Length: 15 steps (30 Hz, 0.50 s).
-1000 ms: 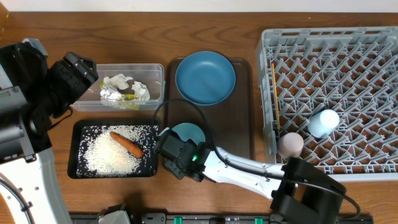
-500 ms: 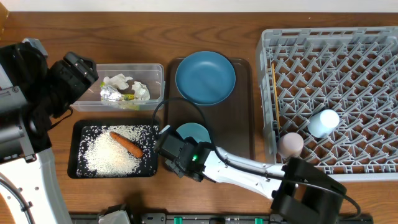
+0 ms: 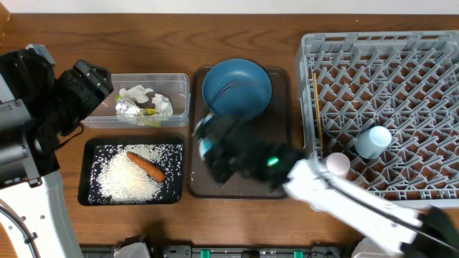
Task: Sort waste into correct bins and load items into the dishwasher rack
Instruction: 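Lift the bowl and carry it right to the rack's top edge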
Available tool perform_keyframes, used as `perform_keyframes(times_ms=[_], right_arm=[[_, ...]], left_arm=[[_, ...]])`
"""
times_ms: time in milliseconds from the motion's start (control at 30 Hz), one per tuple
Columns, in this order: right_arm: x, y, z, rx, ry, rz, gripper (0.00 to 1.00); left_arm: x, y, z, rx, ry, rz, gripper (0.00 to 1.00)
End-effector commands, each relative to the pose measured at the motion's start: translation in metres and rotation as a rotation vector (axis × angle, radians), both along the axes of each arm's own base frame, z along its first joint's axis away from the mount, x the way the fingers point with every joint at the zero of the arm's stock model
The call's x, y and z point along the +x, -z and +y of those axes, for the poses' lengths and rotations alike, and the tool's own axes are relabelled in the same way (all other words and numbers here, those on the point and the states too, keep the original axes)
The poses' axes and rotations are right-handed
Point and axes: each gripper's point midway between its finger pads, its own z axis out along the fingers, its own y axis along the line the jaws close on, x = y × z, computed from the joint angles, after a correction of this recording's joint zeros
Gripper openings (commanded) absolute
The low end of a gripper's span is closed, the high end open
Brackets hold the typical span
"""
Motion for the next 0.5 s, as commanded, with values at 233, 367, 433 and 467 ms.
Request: perform_keyframes(times_ms=[233,367,433,467], right_arm=[[0.089,-0.097,-0.111,0.432,0.033,0.014,0.01],[0.126,-0.126,-0.176,0.584,0.049,-0.096,0.01],[0.140,-0.134,-0.208,0.634,0.055,-0.152,0.01],[0.146,-0.136,-0.224,0.648,0.064,-0.181,0.01]], left_arm=[[-0.001,-0.001,0.003,0.020,-0.004,-0.003,0.82],[-0.001,-0.001,0.003,0.020,-0.004,-0.002,0.82],[-0.001,-0.001,0.003,0.020,-0.004,-0.002,0.82],[-0.001,-0.001,0.003,0.020,-0.004,-0.003,0.82]])
